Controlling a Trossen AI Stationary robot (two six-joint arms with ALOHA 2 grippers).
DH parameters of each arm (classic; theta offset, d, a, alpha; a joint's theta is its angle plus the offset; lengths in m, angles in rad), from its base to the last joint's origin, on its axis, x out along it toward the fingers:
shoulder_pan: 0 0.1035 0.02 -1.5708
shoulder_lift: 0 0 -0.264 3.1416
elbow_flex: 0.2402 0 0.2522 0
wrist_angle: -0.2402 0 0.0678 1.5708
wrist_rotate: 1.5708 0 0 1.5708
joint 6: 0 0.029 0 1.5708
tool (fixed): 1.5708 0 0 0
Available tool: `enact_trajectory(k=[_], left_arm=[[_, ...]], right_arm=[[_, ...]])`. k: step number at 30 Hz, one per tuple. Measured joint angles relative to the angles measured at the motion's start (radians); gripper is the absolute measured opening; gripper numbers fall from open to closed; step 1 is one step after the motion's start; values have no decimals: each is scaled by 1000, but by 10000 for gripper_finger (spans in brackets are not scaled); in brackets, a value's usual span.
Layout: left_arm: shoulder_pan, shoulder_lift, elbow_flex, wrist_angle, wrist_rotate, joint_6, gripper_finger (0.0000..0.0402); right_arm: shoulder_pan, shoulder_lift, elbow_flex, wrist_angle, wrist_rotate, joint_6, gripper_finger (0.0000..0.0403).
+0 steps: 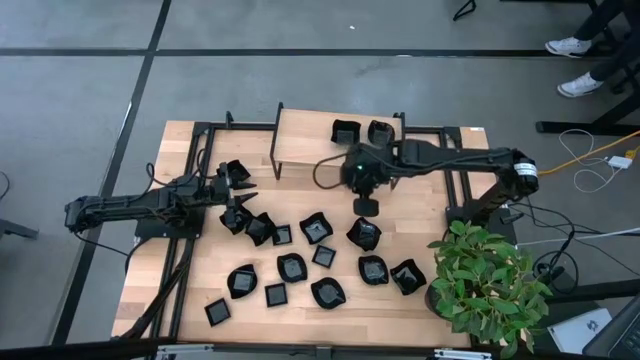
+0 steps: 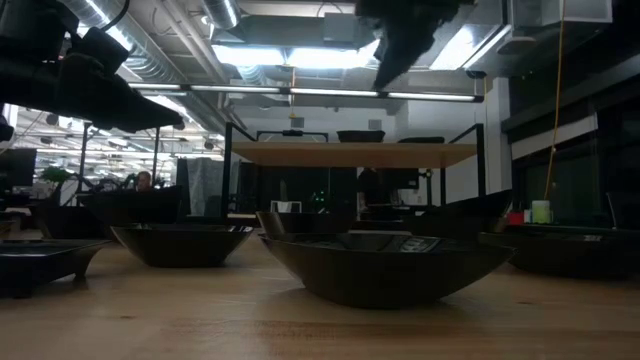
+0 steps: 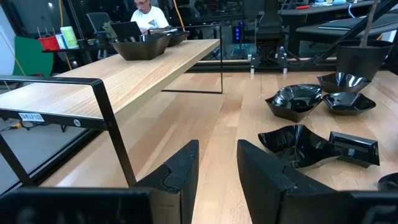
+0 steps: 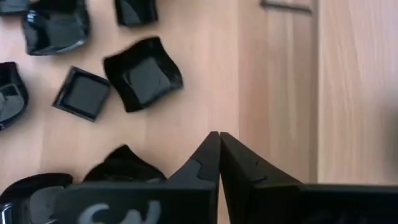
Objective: Pick & Place Mini shaped plates
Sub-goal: Stack the distorted square plate on top of the distorted square plate on the shelf
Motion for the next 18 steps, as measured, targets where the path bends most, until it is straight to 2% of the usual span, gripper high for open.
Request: enact_trajectory(k=[4, 10, 18], left_arm=[[0, 0, 0, 0, 0, 0, 104], [0, 0, 0, 0, 0, 0, 104], [0, 0, 0, 0, 0, 0, 104]], right_arm=[[50, 0, 0, 48, -18, -58, 25], [100, 0, 0, 103, -123, -168, 47], [120, 0, 0, 150, -255, -232, 102]])
